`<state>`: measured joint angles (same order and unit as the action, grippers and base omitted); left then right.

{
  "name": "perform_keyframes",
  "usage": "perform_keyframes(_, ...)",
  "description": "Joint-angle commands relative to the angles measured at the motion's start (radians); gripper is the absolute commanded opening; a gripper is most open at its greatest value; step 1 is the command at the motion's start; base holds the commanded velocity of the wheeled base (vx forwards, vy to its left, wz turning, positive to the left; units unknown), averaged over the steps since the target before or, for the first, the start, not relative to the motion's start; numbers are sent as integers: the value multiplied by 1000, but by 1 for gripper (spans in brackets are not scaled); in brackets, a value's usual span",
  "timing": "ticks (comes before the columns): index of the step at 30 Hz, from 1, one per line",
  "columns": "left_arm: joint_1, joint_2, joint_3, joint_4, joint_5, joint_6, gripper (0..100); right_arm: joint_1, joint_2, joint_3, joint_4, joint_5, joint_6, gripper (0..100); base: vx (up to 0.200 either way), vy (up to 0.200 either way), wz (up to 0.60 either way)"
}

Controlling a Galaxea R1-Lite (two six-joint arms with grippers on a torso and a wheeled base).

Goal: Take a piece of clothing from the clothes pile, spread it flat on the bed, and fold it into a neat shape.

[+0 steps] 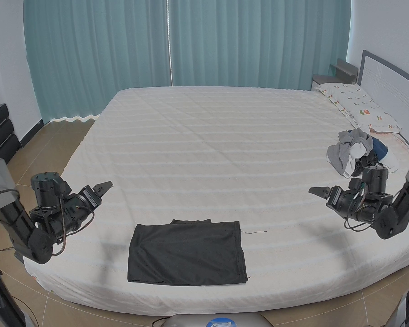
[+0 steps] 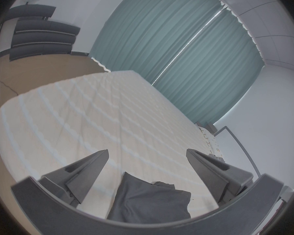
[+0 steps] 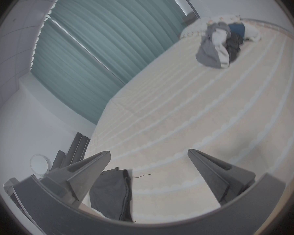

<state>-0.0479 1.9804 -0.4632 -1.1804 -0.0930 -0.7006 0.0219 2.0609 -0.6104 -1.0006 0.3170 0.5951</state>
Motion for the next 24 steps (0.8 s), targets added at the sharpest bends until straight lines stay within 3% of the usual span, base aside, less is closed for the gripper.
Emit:
perform_keyframes(1, 8, -357, 167, 1, 25, 92, 100, 10, -490, 291, 5, -12, -106, 100, 0, 0, 0)
perform_keyframes(10, 10, -658, 313, 10, 91, 256, 100, 18, -855, 518, 8, -13, -199, 100, 0, 0, 0)
perform_keyframes(14, 13, -825, 431, 45, 131, 375, 100, 10, -1078, 610, 33, -15, -299, 100, 0, 0, 0)
perform_keyframes(16, 13, -870, 462, 65, 136, 397, 100, 1, -1142, 610, 97, -18, -328, 100, 0, 0, 0)
perform_keyframes(20, 11, -1092, 460, 278, 141, 406, 100, -5, -1432, 610, 393, -10, -408, 100, 0, 0, 0)
perform_keyframes(22, 11, -1149, 460, 340, 137, 411, 100, -2, -1493, 610, 462, -12, -439, 100, 0, 0, 0)
perform_keyframes(24, 11, -1351, 460, 550, 137, 487, 100, 1, -1708, 610, 705, -12, -564, 100, 0, 0, 0)
